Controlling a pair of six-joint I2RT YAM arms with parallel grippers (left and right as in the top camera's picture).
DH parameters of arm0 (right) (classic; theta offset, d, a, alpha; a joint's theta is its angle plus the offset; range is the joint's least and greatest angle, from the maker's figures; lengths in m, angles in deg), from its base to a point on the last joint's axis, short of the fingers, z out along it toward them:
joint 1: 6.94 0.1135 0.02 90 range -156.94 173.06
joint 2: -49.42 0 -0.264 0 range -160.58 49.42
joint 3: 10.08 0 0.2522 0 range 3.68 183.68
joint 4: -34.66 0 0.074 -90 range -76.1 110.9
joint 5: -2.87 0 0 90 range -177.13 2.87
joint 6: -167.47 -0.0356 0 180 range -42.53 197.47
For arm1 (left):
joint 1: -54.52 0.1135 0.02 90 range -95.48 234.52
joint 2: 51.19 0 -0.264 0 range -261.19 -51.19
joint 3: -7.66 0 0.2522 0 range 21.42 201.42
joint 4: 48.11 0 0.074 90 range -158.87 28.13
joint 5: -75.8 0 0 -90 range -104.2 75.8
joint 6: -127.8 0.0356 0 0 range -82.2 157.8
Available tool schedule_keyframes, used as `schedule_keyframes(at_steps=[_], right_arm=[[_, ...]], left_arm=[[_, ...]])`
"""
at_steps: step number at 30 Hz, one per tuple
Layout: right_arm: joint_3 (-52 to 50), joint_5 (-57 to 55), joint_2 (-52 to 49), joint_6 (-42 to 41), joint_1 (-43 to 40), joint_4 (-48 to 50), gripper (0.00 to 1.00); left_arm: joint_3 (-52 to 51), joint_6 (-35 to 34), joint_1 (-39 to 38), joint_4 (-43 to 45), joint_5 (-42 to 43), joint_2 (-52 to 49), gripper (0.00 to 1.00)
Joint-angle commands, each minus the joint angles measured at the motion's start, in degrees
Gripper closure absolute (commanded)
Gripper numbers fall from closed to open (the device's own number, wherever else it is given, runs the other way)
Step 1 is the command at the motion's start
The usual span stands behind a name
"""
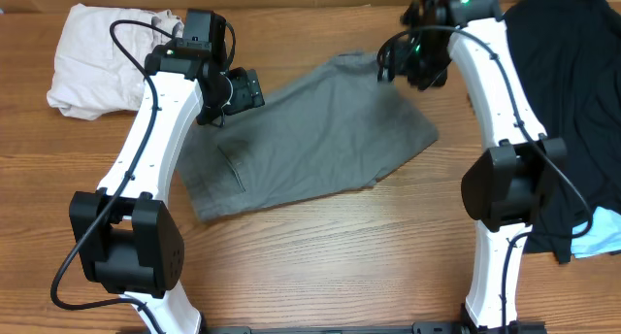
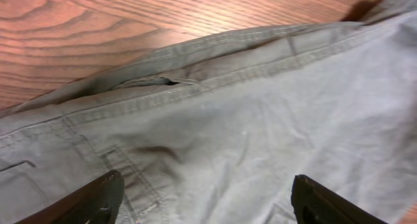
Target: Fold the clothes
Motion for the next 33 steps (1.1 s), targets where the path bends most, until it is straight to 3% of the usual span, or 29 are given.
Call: schedule_keyframes(at_steps=[1, 7, 14, 26, 33], right_arm=[[-6.71, 0.87, -0.42, 0.59, 1.38, 2.84, 0.29], [-19.30, 0.79, -0.42, 0.55, 3.54, 13.86, 0.33], [-26.64, -4.13, -0.55, -9.49, 1.84, 24.48, 0.34], [-33.29, -10.80, -0.66, -22.71, -9.05, 22.10, 0.39], [-33.59, -4.74, -0.66, -30.51, -12.55, 26.08, 0.43]], left_arm=[[1.64, 0.83, -0.02, -0.17, 3.74, 0.13, 0.14], [1.64, 0.83, -0.02, -0.04, 4.22, 0.13, 0.12], [1.62, 0.85, -0.02, -0.09, 4.04, 0.13, 0.11], [0.98, 0.90, -0.04, -1.53, 2.67, 0.11, 0.06], [-6.64, 1.07, -0.02, -6.12, 2.43, -0.50, 0.05]])
